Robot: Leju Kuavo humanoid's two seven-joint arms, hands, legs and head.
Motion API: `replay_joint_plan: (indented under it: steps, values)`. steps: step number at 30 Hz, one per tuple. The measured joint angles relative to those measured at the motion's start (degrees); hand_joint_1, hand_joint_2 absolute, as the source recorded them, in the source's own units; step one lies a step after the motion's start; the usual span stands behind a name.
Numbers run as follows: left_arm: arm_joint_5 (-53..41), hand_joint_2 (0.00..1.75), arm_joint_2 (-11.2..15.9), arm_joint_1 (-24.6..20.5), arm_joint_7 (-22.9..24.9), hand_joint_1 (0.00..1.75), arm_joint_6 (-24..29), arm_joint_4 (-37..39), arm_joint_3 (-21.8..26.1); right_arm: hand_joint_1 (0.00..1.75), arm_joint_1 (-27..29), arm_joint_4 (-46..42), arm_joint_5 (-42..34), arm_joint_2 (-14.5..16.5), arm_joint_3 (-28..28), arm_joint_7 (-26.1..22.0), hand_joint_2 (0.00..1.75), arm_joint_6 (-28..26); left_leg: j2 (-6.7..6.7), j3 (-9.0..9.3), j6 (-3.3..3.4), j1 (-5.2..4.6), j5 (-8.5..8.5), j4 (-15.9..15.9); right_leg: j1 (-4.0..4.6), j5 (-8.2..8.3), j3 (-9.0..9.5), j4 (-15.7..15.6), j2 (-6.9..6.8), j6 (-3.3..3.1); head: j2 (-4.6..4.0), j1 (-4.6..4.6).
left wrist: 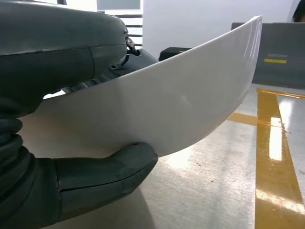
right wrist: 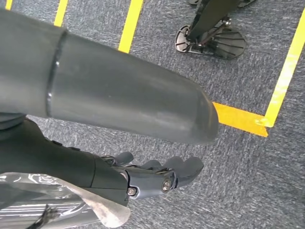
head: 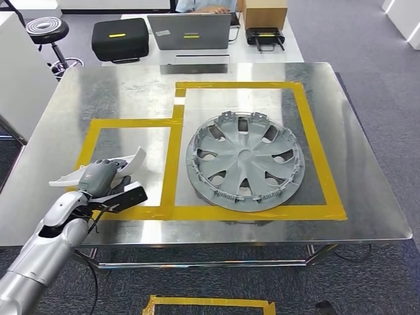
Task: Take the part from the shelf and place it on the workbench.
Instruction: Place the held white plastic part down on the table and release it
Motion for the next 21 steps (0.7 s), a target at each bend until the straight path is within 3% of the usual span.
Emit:
replay_joint_plan:
  steps: [7, 11, 15, 19, 21]
  values:
    - [-0.1, 1.75, 0.0, 0.1, 0.1, 1.75, 0.1, 0.0, 0.5, 0.0, 1.0, -2.5, 0.1, 0.7, -0.6, 0.2, 0.0, 0.0, 0.0, 0.01, 0.0, 0.0, 0.01, 0.0, 0.0, 0.0, 0.01, 0.0, 0.0, 0.0, 0.0, 0.0]
    - [-0.1, 1.75, 0.0, 0.2, 0.2, 0.0, 0.0, 0.0, 0.6, 0.0, 1.1, -2.9, 0.2, 0.9, -0.8, 0.2, 1.75, 0.0, 0.0, 0.01, 0.0, 0.0, 0.01, 0.0, 0.0, 0.0, 0.01, 0.0, 0.0, 0.0, 0.0, 0.0]
    - [-0.1, 1.75, 0.0, 0.5, 0.3, 0.0, 0.0, 0.0, 0.8, 0.0, 1.2, -3.1, 0.3, 0.9, -0.9, 0.3, 1.75, 0.0, 0.0, 0.0, 0.0, 0.0, 0.01, 0.0, 0.0, 0.0, 0.0, 0.0, -0.02, 0.0, 0.0, 0.01]
    - [-0.1, 0.0, -0.1, 0.5, 0.3, 0.0, 0.0, -0.2, 0.9, 0.0, 1.1, -3.1, 0.8, 1.0, -0.9, 0.2, 1.75, 0.1, 0.0, 0.0, 0.0, 0.0, 0.01, 0.0, 0.0, 0.0, 0.0, 0.0, -0.02, 0.0, 0.0, -0.01]
    - [-0.1, 0.0, -0.1, 0.6, 0.3, 0.0, 0.1, -0.5, 1.0, 0.0, 1.1, -3.1, 1.0, 1.0, -1.0, 0.0, 1.75, 0.1, 0.0, 0.0, 0.0, 0.0, 0.0, 0.0, 0.0, 0.0, -0.01, 0.0, -0.01, 0.0, 0.0, 0.0]
